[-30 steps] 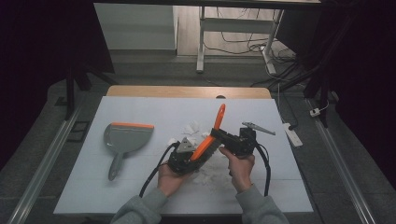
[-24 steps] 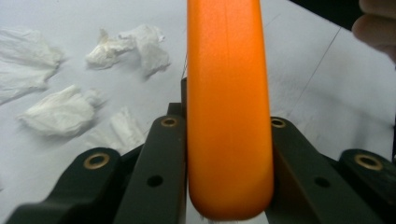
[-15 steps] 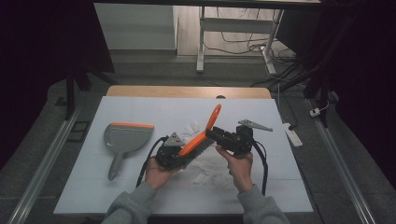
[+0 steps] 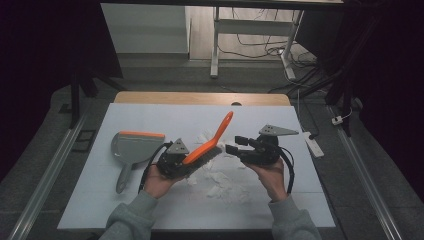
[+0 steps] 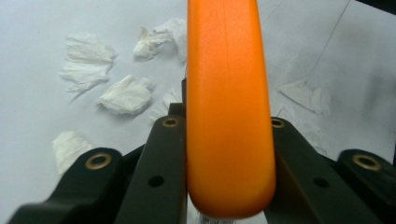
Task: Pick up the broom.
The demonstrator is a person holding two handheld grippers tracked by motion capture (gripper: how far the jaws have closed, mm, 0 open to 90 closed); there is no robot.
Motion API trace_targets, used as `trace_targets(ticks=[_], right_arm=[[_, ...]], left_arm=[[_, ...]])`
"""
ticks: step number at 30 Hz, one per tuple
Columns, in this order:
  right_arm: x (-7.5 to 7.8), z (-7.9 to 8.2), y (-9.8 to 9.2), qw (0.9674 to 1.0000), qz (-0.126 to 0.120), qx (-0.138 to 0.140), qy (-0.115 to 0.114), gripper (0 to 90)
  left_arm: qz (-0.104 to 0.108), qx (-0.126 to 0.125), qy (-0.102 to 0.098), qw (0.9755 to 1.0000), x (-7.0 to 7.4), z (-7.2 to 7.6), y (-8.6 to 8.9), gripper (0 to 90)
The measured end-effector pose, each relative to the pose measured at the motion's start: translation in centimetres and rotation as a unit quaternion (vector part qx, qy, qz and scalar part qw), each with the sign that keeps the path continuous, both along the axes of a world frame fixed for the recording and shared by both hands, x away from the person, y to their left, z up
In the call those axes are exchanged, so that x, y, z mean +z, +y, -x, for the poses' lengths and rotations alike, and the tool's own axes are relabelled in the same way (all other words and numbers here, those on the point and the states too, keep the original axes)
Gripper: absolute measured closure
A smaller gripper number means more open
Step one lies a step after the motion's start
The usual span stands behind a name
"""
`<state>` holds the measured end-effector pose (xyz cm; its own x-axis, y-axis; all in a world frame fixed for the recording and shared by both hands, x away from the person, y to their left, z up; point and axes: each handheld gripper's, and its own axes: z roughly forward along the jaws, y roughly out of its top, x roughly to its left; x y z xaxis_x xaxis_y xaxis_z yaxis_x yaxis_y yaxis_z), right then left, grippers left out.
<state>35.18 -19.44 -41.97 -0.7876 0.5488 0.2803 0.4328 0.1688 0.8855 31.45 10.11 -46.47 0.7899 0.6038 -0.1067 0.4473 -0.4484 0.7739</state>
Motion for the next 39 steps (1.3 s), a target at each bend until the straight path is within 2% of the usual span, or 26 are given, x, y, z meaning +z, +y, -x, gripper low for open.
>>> trace_targets(ticks=[4,5,8,11,13,14,15,16,19,20,21,24,25,26,27,28,29,30,31,32,34,35,36,39], right_arm=[[0.0,0.2,-0.3,0.9988,0.041,0.001,-0.024,40.1],[0.1,0.3,-0.3,0.9986,0.045,0.005,-0.026,40.1],[0.5,0.8,-0.4,0.9964,0.073,0.011,-0.04,39.9],[0.9,1.1,-0.6,0.9948,0.086,0.025,-0.048,39.0],[1.2,1.4,-0.9,0.9941,0.087,0.027,-0.059,38.9],[1.2,1.4,-0.9,0.9941,0.087,0.027,-0.059,38.9],[1.5,1.5,-1.1,0.9937,0.083,0.028,-0.07,39.0],[1.5,1.4,-1.1,0.9938,0.082,0.03,-0.069,38.7],[1.6,1.5,-0.9,0.9924,0.092,0.039,-0.072,38.1],[1.6,1.6,-0.7,0.9916,0.097,0.043,-0.074,37.7],[1.7,1.7,-0.5,0.9909,0.103,0.047,-0.073,36.7],[1.8,1.9,-0.1,0.9896,0.108,0.057,-0.077,35.3],[1.9,2.0,0.0,0.9884,0.115,0.059,-0.08,34.5],[2.0,2.1,0.2,0.987,0.123,0.06,-0.084,33.9],[2.0,2.2,0.3,0.9858,0.129,0.061,-0.088,33.6],[2.0,2.3,0.4,0.9853,0.132,0.061,-0.09,33.5],[2.1,2.3,0.6,0.9845,0.136,0.061,-0.093,33.6],[2.2,2.5,0.7,0.9834,0.141,0.057,-0.098,33.6],[2.2,2.5,0.7,0.9834,0.141,0.057,-0.098,33.6],[2.2,2.6,0.9,0.9814,0.149,0.051,-0.109,33.5],[2.2,2.7,1.2,0.9792,0.16,0.058,-0.11,32.7],[2.2,2.7,1.2,0.9792,0.16,0.058,-0.11,32.7],[2.0,2.7,1.5,0.9757,0.178,0.067,-0.109,32.2],[1.6,2.7,2.1,0.9695,0.205,0.084,-0.105,31.5]], left_arm=[[-0.02,-0.006,-0.003,0.9998,0.4,0.0,0.4,79.8],[-0.025,-0.01,-0.003,0.9996,0.6,0.0,0.5,79.8],[-0.042,-0.021,-0.004,0.9989,1.0,0.0,0.6,79.7],[-0.05,-0.029,-0.002,0.9983,1.2,-0.1,0.7,79.8],[-0.077,-0.04,-0.002,0.9962,1.5,-0.4,0.5,79.8],[-0.077,-0.04,-0.002,0.9962,1.5,-0.4,0.5,79.8],[-0.088,-0.043,-0.004,0.9952,1.7,-0.4,0.5,79.8],[-0.106,-0.052,-0.006,0.993,2.0,-0.6,0.5,79.7],[-0.121,-0.059,-0.005,0.9909,2.0,-0.8,0.3,79.8],[-0.121,-0.059,-0.005,0.9909,2.0,-0.8,0.3,79.8],[-0.138,-0.066,-0.004,0.9882,2.0,-1.0,0.0,79.8],[-0.154,-0.075,-0.002,0.9852,2.1,-1.2,-0.6,79.8],[-0.154,-0.075,-0.002,0.9852,2.1,-1.2,-0.6,79.7],[-0.163,-0.083,0.0,0.9831,2.1,-1.4,-1.0,79.7],[-0.163,-0.083,0.0,0.9831,2.1,-1.4,-1.0,79.7],[-0.168,-0.086,0.002,0.9821,2.1,-1.4,-1.2,79.7],[-0.174,-0.09,0.002,0.9805,2.2,-1.5,-1.5,79.7],[-0.188,-0.099,0.0,0.9772,2.2,-1.4,-2.1,79.7],[-0.188,-0.099,0.0,0.9772,2.2,-1.4,-2.1,79.7],[-0.192,-0.104,0.0,0.9758,2.3,-1.4,-2.4,79.7],[-0.199,-0.115,-0.001,0.9732,2.3,-1.3,-3.1,79.7],[-0.202,-0.12,-0.001,0.9721,2.2,-1.2,-3.4,79.7],[-0.206,-0.126,-0.002,0.9705,2.2,-1.2,-3.7,79.7],[-0.214,-0.139,-0.003,0.9668,1.9,-1.0,-4.5,79.7]])
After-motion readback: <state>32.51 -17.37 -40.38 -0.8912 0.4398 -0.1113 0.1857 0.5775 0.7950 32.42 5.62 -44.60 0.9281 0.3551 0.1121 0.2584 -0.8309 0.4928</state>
